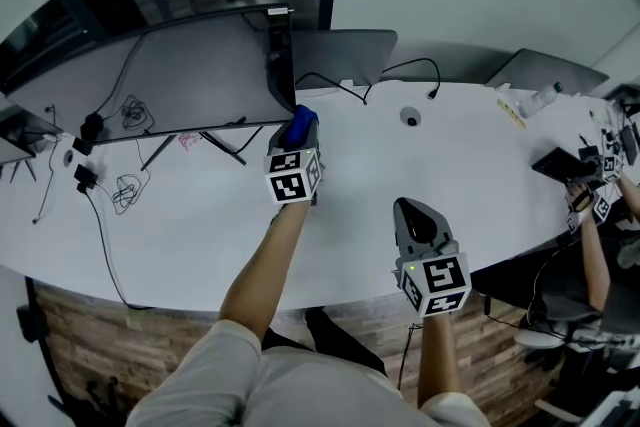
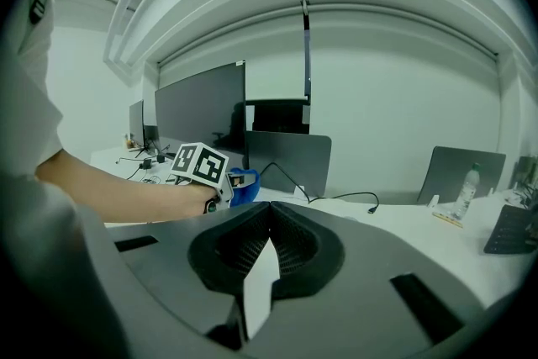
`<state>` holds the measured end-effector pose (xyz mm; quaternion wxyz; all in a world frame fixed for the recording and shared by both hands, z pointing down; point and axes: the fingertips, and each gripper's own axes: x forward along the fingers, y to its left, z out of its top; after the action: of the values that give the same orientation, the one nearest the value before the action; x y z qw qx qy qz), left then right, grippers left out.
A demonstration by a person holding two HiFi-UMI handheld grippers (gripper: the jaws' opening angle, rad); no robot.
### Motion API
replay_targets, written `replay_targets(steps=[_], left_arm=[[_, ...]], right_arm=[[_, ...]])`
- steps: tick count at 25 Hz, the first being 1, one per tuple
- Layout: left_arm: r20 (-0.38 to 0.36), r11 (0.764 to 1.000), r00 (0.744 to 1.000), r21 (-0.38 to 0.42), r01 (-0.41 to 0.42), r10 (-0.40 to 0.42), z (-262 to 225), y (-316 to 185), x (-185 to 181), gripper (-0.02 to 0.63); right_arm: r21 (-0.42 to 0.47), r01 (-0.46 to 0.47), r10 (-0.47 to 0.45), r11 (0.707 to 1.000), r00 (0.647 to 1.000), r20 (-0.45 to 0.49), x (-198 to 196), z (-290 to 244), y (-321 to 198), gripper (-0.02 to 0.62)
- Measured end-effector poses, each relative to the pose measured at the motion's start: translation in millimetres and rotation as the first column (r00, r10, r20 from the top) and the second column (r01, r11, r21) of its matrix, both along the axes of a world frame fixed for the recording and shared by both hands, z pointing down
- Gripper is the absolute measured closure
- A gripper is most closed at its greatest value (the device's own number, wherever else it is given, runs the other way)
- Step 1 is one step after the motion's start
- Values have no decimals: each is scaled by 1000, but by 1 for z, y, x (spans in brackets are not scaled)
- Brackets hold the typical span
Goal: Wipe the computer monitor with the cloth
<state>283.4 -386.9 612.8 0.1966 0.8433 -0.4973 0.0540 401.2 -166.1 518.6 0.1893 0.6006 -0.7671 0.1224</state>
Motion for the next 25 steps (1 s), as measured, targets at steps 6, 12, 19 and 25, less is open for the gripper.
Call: replay_targets(steps=[6, 12, 19, 25], left_arm=[[-2, 995, 1000, 104, -8, 8, -56, 5, -3, 480], [49, 988, 998, 148, -47, 40, -115, 10, -5, 479], [68, 968, 995, 234, -84, 70, -199, 22, -8, 479], [51, 939, 991, 318, -133, 123, -269, 32, -13, 479]], right_arm=[[44, 7, -7, 999, 1000, -2, -4, -25, 4, 581], [94, 24, -25, 995, 1000, 6, -12, -61, 6, 581], [146, 30, -34, 989, 999, 25, -19, -111, 8, 581], [184, 38, -44, 982, 999, 29, -33, -141, 10, 581]])
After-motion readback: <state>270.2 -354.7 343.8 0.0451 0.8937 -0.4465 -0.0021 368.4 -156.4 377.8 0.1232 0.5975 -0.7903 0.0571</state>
